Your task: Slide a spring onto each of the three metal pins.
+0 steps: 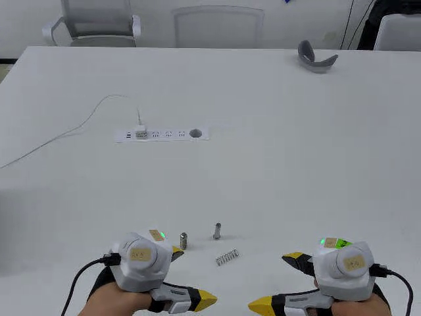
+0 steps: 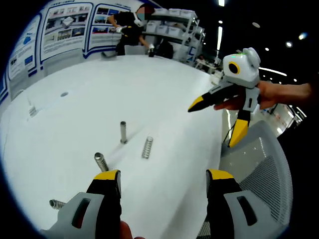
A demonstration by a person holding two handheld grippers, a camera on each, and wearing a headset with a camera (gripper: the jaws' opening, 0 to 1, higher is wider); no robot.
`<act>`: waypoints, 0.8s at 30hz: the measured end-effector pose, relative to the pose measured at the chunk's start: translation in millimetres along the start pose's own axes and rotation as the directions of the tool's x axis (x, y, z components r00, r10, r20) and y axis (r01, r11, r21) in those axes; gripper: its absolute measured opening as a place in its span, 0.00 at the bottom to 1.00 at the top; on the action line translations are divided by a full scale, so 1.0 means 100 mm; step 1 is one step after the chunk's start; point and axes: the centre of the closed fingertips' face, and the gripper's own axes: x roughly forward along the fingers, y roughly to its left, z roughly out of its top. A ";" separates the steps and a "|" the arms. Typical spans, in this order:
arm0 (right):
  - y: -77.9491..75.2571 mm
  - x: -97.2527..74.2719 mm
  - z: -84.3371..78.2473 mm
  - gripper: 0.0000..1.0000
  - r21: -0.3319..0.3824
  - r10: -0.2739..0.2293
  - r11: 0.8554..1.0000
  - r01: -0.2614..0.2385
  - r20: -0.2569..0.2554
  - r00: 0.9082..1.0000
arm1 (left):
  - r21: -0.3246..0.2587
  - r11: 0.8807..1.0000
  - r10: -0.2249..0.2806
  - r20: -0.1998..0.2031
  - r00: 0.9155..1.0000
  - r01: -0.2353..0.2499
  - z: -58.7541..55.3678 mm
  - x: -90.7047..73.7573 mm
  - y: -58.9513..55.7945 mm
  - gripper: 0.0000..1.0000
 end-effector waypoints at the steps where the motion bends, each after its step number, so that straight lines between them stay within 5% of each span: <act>1: 0.00 0.00 -0.01 0.84 0.001 0.001 1.000 -0.001 -0.001 1.000 | -0.002 1.000 -0.001 -0.003 1.000 0.001 0.00 0.03 0.01 0.70; 11: 0.05 0.00 -0.07 0.85 0.009 0.022 1.000 -0.022 -0.007 1.000 | -0.005 1.000 0.000 -0.036 0.999 0.000 0.03 0.35 0.03 0.64; 24: 0.06 0.01 -0.11 0.84 0.026 0.039 0.999 -0.039 -0.006 0.999 | -0.025 0.999 0.023 -0.055 0.998 -0.025 0.05 0.69 0.12 0.43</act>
